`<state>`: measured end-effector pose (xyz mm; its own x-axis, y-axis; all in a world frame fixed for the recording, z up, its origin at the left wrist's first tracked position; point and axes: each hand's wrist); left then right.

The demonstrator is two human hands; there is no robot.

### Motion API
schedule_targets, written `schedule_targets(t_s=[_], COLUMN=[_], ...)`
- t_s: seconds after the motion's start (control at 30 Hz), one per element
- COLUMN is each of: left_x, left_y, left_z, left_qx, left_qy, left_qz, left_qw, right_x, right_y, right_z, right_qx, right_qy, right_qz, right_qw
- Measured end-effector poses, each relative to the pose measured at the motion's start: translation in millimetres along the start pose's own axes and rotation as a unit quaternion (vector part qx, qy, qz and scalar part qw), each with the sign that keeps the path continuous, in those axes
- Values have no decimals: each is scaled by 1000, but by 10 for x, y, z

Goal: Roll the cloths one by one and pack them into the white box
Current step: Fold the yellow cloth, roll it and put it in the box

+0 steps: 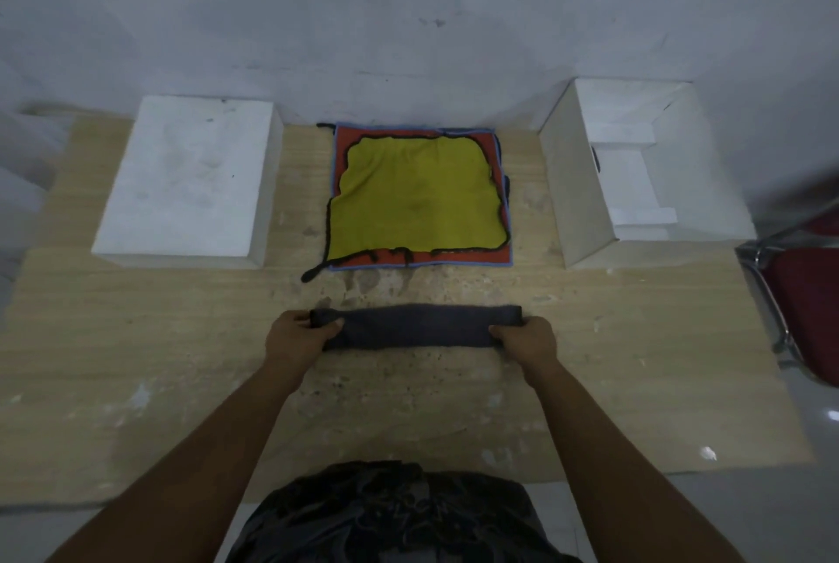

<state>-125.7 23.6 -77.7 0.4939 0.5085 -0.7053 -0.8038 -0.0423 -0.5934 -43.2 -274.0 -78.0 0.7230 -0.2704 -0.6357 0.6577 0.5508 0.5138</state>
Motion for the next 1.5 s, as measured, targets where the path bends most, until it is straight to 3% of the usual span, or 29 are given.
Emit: schedule_targets(t_s=[0.17, 0.3, 0.57, 0.77, 1.0, 1.27, 1.4, 1.5], left_x=[-28, -25, -20, -53, -26, 43, 76, 91], left_y=[-37, -12, 136, 191, 231, 284, 322, 336], left_z=[49, 122, 239, 251, 296, 303, 357, 396], left_qx=[-102, -111, -53, -63, -116, -141, -139, -146], left_qy=[108, 88, 11, 61, 111, 132, 150, 159], left_qz=[27, -6, -29, -25, -9, 8, 11, 17], left_qw=[989, 990, 998, 996, 987, 981, 979, 976], right_x=[-51, -49, 69, -39, -423, -563, -588, -517], right_y=[5, -78, -231, -119, 79, -6, -57, -115], right_z=[101, 171, 229, 136, -136, -582, -609, -612], right_qx=[71, 131, 26, 10, 46, -127, -33, -43], right_qy=[16, 32, -34, -60, -80, -15, -86, -138], right_qz=[70, 70, 81, 89, 222, 273, 255, 221], right_qw=[995, 988, 996, 994, 971, 954, 962, 964])
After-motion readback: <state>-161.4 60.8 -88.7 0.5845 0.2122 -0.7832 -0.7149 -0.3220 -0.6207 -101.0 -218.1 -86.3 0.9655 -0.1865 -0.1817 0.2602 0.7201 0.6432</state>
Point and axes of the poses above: each hand's wrist, its own x-axis towards the middle knuckle, its own z-axis out of the back of the hand, y = z × x, and after that the axes turned 1 degree about z, right-handed
